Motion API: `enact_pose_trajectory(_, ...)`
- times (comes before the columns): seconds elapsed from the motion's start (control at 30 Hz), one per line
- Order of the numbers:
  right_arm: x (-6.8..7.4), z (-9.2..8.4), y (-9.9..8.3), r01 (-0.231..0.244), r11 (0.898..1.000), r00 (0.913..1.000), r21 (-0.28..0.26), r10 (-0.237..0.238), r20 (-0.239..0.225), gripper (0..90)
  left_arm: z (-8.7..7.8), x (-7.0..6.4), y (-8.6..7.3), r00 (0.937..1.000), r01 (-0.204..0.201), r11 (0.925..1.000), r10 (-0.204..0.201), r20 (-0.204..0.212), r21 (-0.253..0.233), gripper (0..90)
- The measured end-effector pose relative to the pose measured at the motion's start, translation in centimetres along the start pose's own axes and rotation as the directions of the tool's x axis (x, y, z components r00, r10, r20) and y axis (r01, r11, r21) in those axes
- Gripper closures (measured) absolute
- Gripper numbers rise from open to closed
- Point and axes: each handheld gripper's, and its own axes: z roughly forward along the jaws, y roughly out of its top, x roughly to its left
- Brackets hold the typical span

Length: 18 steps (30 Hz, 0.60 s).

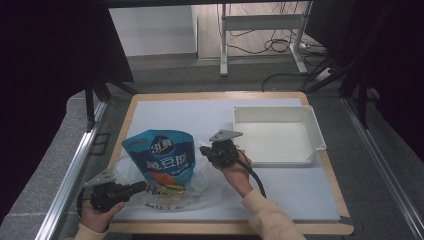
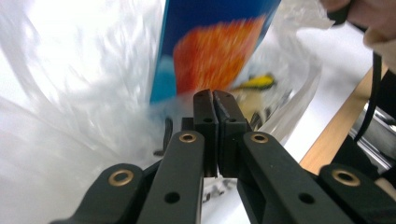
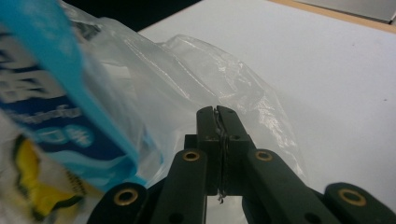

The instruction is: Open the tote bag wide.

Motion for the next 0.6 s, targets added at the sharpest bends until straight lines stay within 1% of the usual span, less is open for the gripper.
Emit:
enact_pose_trajectory(0.1, -0.1, -1.1, -0.2, -0.006, 1.000, 0.9998, -0.018, 0.006, -0.017, 87.7, -0.9, -0.4, 0.3, 0.9994, -0.016, 0.9990, 0.015, -0.030, -0.041, 87.3)
enact_pose_trajectory(0.2, 0.0, -2.2, -0.5, -0.001, 1.000, 0.9995, -0.027, 0.000, -0.033, 87.8, -1.5, -0.5, 0.3, 0.9981, -0.017, 0.9974, 0.013, -0.060, -0.069, 86.1)
enact_pose_trajectory(0.27, 0.1, -3.0, -0.8, 0.008, 0.999, 0.9991, -0.035, -0.009, -0.041, 87.7, -2.1, -0.5, 0.2, 0.9959, -0.014, 0.9965, 0.007, -0.090, -0.083, 85.7)
enact_pose_trajectory(0.33, 0.1, -3.7, -1.2, 0.016, 0.999, 0.9986, -0.035, -0.018, -0.050, 87.5, -2.6, -0.5, 0.1, 0.9949, -0.004, 0.9955, -0.005, -0.101, -0.095, 85.3)
enact_pose_trajectory(0.4, 0.1, -4.2, -1.5, 0.023, 0.999, 0.9983, -0.034, -0.025, -0.053, 87.3, -3.3, -0.7, 0.0, 0.9937, -0.010, 0.9935, -0.003, -0.112, -0.114, 85.0)
enact_pose_trajectory(0.47, -0.1, -4.7, -1.9, 0.026, 0.999, 0.9979, -0.031, -0.027, -0.059, 87.3, -4.1, -1.1, -0.1, 0.9913, -0.015, 0.9926, -0.001, -0.132, -0.120, 84.6)
enact_pose_trajectory(0.53, -0.3, -5.1, -2.3, 0.021, 0.999, 0.9977, -0.028, -0.023, -0.063, 87.2, -4.7, -1.1, -0.4, 0.9899, -0.004, 0.9923, -0.014, -0.141, -0.124, 84.4)
enact_pose_trajectory(0.6, -0.5, -5.4, -2.5, 0.016, 0.999, 0.9977, -0.030, -0.018, -0.065, 86.9, -5.0, -0.9, -1.0, 0.9863, 0.016, 0.9927, -0.035, -0.161, -0.119, 83.3)
